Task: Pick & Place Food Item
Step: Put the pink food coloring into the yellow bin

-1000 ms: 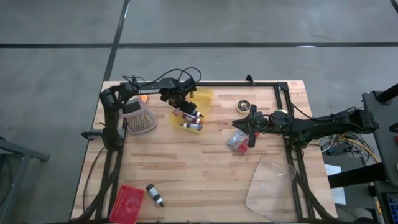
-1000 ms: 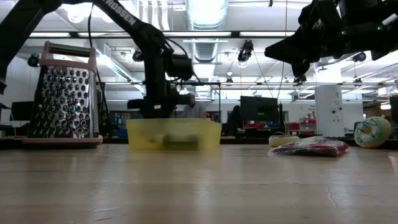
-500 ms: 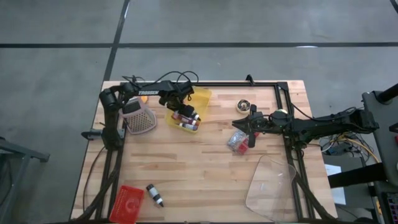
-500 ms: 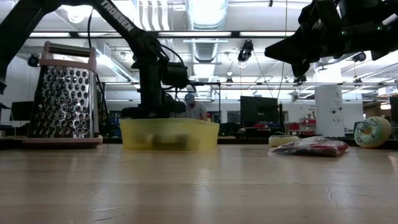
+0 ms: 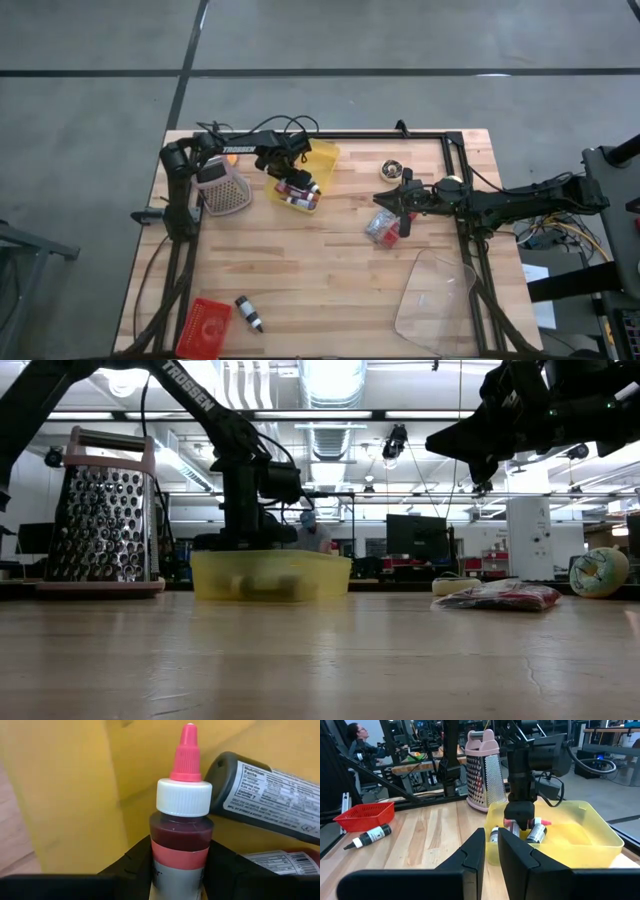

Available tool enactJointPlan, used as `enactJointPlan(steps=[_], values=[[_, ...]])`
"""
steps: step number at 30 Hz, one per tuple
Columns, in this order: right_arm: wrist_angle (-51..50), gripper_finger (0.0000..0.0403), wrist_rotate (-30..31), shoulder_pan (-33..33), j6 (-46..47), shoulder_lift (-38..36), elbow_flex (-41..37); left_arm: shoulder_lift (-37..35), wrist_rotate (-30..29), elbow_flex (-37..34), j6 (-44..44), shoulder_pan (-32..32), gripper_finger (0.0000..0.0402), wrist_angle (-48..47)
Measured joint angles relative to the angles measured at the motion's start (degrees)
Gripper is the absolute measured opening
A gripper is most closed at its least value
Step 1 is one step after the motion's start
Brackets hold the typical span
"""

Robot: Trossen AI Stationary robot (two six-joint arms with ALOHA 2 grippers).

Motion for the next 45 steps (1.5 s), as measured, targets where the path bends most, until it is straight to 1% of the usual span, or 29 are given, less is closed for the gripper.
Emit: enactJointPlan(steps=[20,23,30,36,40,45], values=[[0.0,0.0047,0.0,0.0,0.0,0.0,0.0,0.0,-0.04,-0.02,-0.19,0.0,0.0138,0.0],[0.0,0.0047,0.0,-0.01,0.0,-0.01,0.0,-0.01,-0.06,-0.02,-0.2,0.0,0.0152,0.0],[0.0,0.0047,0.01,-0.01,-0.01,-0.01,0.0,-0.04,-0.22,-0.02,-0.2,0.0,0.0212,0.24],[0.0,0.0047,0.0,0.0,-0.01,-0.01,0.0,-0.07,-0.2,-0.02,-0.18,0.0,0.0253,0.48],[0.0,0.0047,0.02,-0.01,-0.01,0.01,0.0,-0.07,-0.2,-0.02,-0.2,0.0,0.027,0.48],[0.0,0.0047,0.01,-0.01,-0.01,0.0,0.0,-0.07,-0.19,-0.02,-0.17,0.0,0.0273,0.48]])
